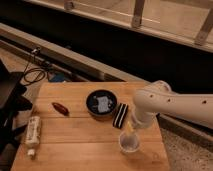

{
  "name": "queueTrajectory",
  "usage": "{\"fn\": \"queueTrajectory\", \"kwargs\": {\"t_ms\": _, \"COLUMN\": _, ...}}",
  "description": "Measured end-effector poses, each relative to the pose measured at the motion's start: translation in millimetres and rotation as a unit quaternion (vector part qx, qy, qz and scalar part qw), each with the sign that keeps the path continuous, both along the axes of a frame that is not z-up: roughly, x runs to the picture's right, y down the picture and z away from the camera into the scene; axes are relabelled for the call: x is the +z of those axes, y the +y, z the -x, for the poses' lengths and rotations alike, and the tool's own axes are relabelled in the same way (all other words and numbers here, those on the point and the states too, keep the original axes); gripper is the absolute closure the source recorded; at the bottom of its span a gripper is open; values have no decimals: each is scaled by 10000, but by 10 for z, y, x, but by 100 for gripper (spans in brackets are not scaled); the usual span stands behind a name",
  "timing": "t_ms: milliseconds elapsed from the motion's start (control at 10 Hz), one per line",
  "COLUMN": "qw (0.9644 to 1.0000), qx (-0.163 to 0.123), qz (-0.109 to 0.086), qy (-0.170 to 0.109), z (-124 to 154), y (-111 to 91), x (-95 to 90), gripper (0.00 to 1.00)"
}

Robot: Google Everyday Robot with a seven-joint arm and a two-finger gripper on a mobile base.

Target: Pick up the ceramic cup

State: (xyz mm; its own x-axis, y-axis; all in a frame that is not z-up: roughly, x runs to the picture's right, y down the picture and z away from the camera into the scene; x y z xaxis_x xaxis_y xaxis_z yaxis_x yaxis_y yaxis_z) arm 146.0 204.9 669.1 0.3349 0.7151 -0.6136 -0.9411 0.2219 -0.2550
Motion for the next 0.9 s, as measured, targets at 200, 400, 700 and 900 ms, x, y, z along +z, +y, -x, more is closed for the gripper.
{"fn": "queueTrajectory", "kwargs": {"t_ms": 200, "qw": 10000, "qx": -27, "qz": 16, "qy": 23, "z": 14, "y": 28, "x": 35, "gripper": 40}}
{"fn": "queueTrajectory", "kwargs": {"t_ms": 400, "qw": 10000, "qx": -43, "qz": 45, "qy": 58, "z": 3, "y": 58, "x": 69, "gripper": 40}}
{"fn": "queueTrajectory", "kwargs": {"t_ms": 700, "qw": 9999, "qx": -77, "qz": 96, "qy": 98, "z": 30, "y": 95, "x": 127, "gripper": 40}}
{"fn": "queueTrajectory", "kwargs": {"t_ms": 900, "qw": 9998, "qx": -113, "qz": 120, "qy": 118, "z": 47, "y": 107, "x": 162, "gripper": 40}}
